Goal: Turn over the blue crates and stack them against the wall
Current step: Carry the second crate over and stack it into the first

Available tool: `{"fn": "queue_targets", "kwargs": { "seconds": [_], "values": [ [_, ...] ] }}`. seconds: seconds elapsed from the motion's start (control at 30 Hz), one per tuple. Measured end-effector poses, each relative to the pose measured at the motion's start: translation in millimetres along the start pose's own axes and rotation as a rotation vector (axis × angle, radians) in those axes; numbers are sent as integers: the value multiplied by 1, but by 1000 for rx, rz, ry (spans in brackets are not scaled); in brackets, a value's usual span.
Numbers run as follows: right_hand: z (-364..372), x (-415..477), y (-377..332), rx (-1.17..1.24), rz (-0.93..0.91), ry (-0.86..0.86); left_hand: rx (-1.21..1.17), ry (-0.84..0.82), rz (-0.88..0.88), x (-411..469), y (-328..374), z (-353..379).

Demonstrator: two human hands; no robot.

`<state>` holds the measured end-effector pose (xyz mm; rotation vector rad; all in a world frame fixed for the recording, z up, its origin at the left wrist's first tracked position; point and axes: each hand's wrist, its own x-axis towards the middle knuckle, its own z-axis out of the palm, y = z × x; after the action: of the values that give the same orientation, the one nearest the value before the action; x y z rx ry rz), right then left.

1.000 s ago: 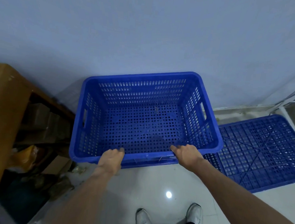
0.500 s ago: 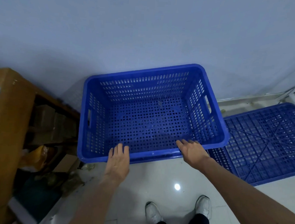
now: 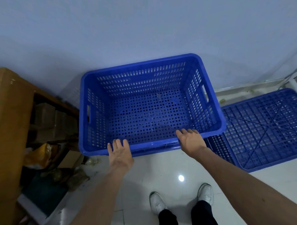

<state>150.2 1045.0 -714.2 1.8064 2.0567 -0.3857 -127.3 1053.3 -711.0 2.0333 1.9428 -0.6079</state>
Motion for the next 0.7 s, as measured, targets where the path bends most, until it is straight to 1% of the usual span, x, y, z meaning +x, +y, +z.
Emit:
{"fn": "queue_targets", "kwargs": {
  "seconds": [0.1, 0.23, 0.37, 0.53, 0.6, 0.7],
  "values": [
    [4, -5, -5, 40, 62, 37, -19, 8, -7, 1, 0, 3],
    [0, -1, -6, 56, 80, 39, -15, 11, -1, 8, -2, 4],
    [1, -4, -14, 75, 169, 12, 0, -108, 15, 9, -4, -2],
    [-3, -24, -15, 66, 243, -37, 70, -247, 108, -2, -14, -18],
    [-3, -40, -12, 79, 227, -10, 30, -278, 118, -12, -17, -24],
    [-8, -66, -8, 221, 221, 17, -68, -332, 98, -36, -13, -39]
  ]
}}
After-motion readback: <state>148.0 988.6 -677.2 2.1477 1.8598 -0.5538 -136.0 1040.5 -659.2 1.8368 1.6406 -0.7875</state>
